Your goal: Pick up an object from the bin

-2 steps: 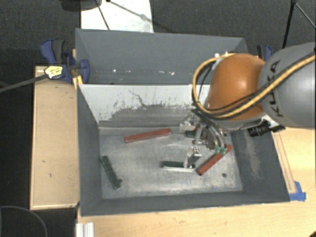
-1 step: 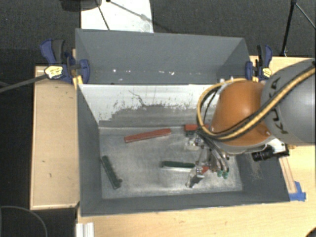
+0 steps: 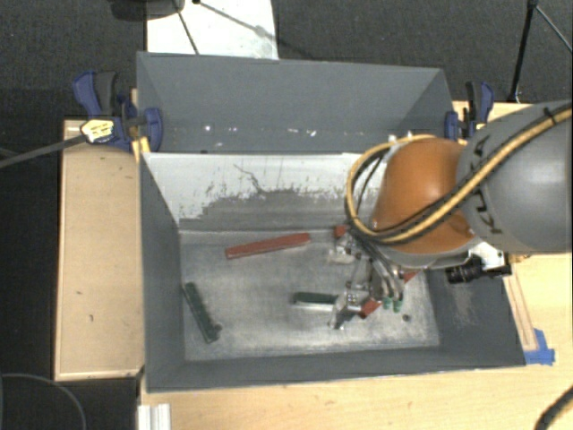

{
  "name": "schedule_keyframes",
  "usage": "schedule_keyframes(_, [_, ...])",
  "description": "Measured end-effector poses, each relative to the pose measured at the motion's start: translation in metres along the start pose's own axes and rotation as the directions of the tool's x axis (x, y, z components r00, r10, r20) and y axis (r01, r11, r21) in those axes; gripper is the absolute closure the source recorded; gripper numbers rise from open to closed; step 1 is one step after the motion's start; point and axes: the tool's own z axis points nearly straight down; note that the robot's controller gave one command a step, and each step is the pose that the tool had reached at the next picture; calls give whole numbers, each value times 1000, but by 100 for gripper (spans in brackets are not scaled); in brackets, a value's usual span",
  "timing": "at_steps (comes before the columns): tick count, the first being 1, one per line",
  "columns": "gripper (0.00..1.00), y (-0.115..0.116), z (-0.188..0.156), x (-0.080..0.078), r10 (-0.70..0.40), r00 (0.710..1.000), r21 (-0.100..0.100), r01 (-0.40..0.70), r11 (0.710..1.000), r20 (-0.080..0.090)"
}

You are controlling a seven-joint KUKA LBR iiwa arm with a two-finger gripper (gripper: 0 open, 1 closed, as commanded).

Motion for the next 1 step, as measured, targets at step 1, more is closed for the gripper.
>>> schedule_keyframes(1, [0,-3,69,3,130,992,-1,-130,992,1])
